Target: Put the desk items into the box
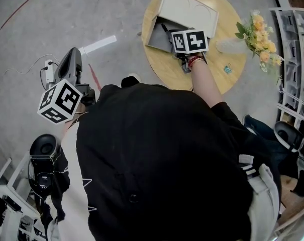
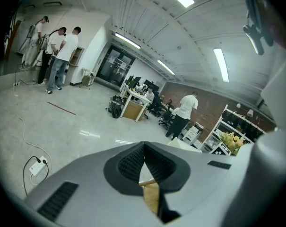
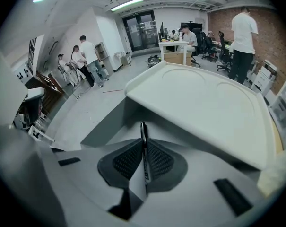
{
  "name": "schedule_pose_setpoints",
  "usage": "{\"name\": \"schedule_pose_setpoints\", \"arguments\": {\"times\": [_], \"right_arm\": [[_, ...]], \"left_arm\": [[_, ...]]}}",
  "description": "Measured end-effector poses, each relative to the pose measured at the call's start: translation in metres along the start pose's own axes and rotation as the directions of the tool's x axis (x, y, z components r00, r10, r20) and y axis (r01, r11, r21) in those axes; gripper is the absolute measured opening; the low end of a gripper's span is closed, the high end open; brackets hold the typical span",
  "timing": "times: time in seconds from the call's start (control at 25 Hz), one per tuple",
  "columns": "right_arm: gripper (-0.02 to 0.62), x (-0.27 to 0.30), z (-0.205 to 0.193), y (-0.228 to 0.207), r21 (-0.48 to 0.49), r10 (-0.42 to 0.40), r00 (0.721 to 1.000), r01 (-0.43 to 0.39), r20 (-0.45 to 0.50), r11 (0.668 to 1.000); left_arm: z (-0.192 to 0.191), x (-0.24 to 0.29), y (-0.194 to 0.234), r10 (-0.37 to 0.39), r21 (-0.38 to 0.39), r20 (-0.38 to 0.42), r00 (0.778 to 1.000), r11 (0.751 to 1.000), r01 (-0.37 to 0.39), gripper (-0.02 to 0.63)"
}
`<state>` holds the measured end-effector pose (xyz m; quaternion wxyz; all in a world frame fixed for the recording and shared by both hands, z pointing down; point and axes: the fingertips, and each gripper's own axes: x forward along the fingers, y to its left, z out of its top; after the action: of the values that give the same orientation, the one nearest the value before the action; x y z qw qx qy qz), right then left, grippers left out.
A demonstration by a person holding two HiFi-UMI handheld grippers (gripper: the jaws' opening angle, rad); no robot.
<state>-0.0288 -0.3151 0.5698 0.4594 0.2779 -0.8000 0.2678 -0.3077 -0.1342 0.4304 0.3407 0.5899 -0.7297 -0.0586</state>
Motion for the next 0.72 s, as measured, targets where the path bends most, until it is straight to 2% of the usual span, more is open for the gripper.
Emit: {"name": "schedule_pose_setpoints", "arguments": {"times": [0.72], "right_arm": [[0.032,-0.006,-0.011,-0.010,0.033,-0.026,1.000,0.026,-0.002,0.999]], "left_arm": [[-0.004,0.004,-0.012,-0.031,0.012,-0.015,0.999,0.999,0.031,0.011]]}}
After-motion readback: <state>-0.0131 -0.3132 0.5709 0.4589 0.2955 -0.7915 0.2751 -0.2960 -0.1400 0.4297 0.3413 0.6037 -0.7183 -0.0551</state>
